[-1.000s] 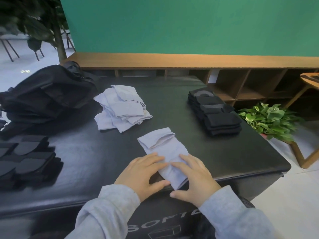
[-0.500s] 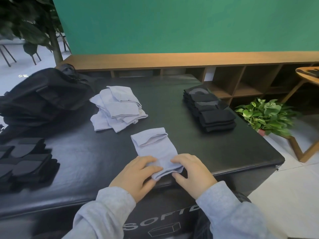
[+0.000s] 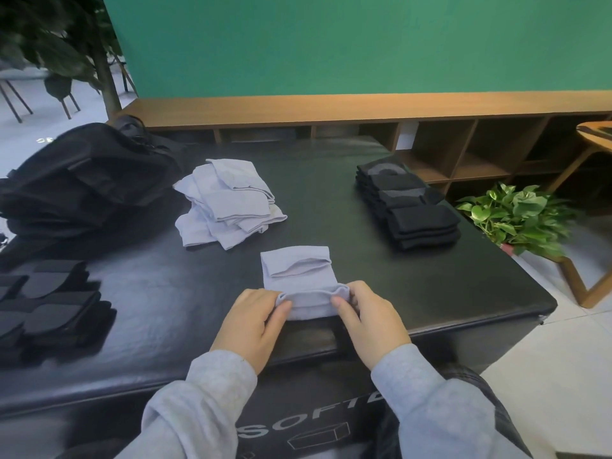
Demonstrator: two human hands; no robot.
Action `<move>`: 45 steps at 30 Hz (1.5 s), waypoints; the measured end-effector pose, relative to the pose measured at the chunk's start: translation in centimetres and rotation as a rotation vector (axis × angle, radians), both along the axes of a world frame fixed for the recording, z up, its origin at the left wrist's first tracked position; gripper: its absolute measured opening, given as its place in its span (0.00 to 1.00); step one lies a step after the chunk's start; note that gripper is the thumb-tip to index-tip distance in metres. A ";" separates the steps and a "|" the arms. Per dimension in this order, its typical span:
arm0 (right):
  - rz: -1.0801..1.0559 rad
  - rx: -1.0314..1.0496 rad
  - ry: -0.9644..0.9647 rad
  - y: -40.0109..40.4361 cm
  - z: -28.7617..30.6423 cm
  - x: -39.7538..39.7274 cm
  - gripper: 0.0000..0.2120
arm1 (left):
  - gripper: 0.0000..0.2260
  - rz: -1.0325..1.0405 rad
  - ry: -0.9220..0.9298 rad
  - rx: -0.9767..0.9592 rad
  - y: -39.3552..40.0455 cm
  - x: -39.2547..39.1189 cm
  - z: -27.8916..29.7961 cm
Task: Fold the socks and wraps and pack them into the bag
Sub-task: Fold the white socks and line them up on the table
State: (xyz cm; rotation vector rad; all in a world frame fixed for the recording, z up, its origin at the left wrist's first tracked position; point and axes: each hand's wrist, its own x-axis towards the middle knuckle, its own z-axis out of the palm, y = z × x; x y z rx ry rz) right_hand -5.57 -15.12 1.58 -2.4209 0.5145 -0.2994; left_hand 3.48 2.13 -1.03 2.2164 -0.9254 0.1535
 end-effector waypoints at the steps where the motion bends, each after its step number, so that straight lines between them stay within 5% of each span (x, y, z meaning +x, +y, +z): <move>1: -0.028 0.007 -0.014 0.2 -0.1 0.2 0.10 | 0.13 0.022 0.014 0.022 -0.1 0.0 0.1; 8: -0.143 -0.082 -0.001 0.9 -0.6 1.5 0.14 | 0.16 0.221 0.108 0.095 -1.2 0.3 1.0; 14: -0.189 -0.122 0.021 0.6 -0.4 2.2 0.13 | 0.08 0.300 0.131 0.103 -2.0 0.6 1.1; 21: -0.151 -0.185 -0.230 0.4 -2.4 1.2 0.01 | 0.07 0.264 0.039 -0.022 -1.6 0.2 0.3; 26: 0.053 -0.334 -0.222 0.3 -2.7 0.9 0.19 | 0.05 0.188 -0.080 -0.022 -1.3 0.2 -0.6; 30: 0.115 -0.318 -0.105 0.1 -2.5 1.0 0.28 | 0.22 0.128 -0.089 0.109 -1.7 -0.1 -0.6; 41: 0.020 -0.209 -0.300 -0.1 -2.9 0.5 0.04 | 0.03 0.100 0.065 -0.176 -0.7 0.1 0.5; 45: 0.105 -0.170 -0.263 0.0 -2.6 0.3 0.06 | 0.10 0.080 0.176 -0.138 -0.4 0.3 1.0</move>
